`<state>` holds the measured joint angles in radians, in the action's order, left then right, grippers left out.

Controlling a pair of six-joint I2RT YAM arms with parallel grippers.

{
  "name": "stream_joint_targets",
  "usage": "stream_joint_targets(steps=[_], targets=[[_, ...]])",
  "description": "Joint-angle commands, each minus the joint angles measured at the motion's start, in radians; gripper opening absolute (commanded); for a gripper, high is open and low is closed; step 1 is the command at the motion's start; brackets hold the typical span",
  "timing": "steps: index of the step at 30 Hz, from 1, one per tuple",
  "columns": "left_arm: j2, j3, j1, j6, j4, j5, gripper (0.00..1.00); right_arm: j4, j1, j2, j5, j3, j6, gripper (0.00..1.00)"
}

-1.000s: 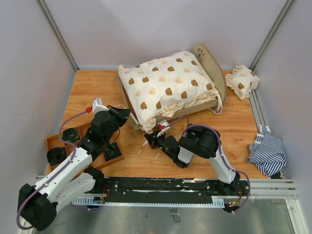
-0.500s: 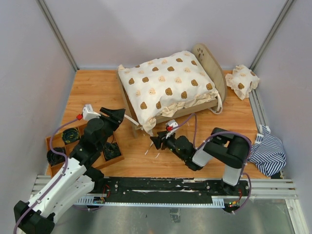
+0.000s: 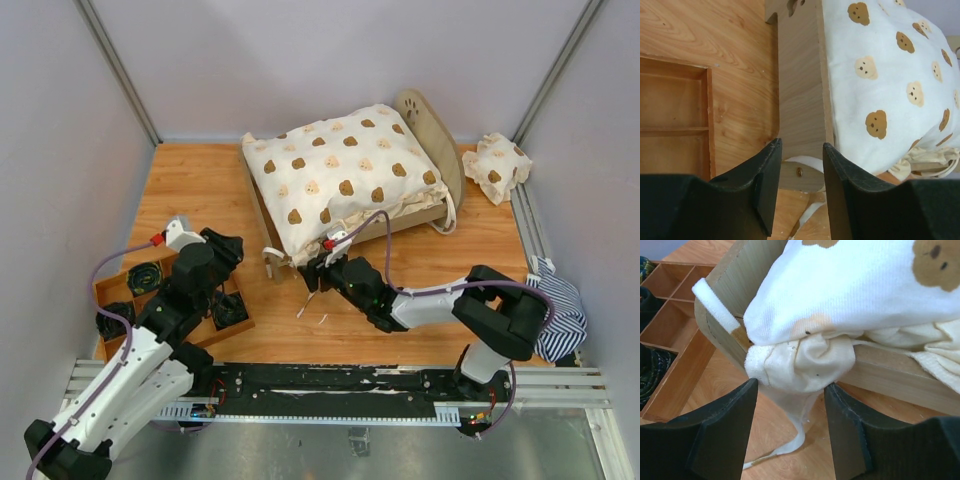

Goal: Set up the pet bed

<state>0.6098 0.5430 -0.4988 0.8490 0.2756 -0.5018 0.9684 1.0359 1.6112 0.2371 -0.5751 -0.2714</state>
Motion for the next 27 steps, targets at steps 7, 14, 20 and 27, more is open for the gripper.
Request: stream_joint_targets(steps=[7,14,20,27], targets=[[-0.028,-0.021,0.005,-0.130,-0.134,0.190,0.54,-0.094,-0.010,0.022,-0.008,-0.071,0.024,0.11],[0.147,-0.035,0.005,-0.150,-0.216,0.362,0.65,-0.139,-0.008,-0.073,-0.095,-0.075,0.015,0.00],[0.180,-0.092,0.005,-0.197,-0.333,0.438,0.66,-0.176,-0.008,-0.132,-0.153,-0.095,-0.015,0.00],[0.166,-0.065,0.005,-0.196,-0.216,0.410,0.37,-0.197,-0.008,-0.136,-0.171,-0.125,-0.038,0.00]])
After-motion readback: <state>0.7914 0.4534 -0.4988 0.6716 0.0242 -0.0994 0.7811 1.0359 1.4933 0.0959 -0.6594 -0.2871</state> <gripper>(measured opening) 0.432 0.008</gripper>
